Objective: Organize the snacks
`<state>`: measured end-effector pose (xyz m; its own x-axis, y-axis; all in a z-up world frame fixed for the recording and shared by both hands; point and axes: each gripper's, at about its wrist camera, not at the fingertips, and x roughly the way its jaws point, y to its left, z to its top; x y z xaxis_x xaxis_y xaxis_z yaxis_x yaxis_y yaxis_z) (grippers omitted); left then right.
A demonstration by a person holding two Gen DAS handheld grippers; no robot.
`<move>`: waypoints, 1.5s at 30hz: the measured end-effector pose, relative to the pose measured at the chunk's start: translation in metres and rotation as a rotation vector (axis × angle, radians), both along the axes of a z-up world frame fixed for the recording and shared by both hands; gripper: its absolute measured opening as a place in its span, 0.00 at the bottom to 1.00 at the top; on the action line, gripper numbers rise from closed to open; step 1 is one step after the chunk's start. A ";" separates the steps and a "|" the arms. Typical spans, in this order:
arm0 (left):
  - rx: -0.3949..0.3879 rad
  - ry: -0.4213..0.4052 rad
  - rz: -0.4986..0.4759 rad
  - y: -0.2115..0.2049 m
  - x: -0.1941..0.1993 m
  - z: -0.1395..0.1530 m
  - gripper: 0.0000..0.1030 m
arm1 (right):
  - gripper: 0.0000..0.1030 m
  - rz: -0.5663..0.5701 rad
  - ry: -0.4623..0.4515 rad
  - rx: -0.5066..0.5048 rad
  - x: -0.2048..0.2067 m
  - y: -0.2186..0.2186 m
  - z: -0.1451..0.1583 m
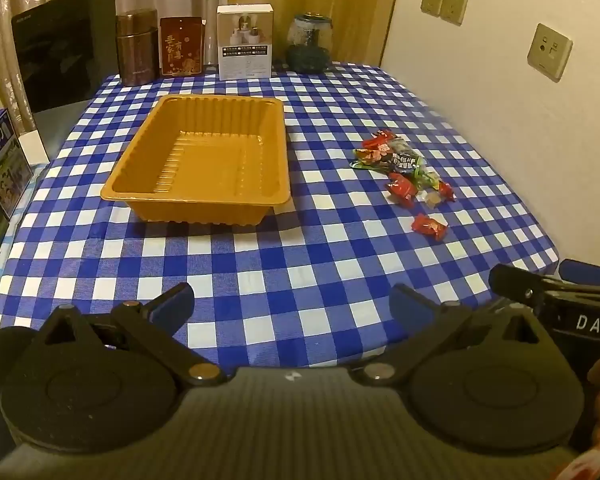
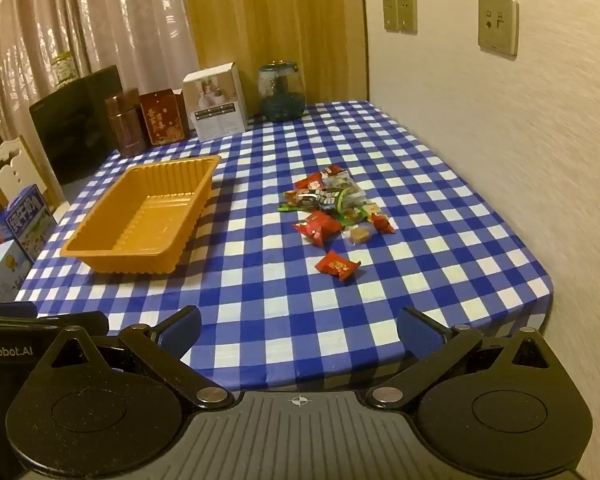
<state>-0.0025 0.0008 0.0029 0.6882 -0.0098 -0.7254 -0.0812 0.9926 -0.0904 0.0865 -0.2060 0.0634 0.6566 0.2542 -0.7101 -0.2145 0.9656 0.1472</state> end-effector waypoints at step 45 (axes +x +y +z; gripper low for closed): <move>-0.010 -0.003 -0.010 0.000 0.000 0.003 1.00 | 1.00 -0.004 -0.002 0.000 0.001 -0.005 0.000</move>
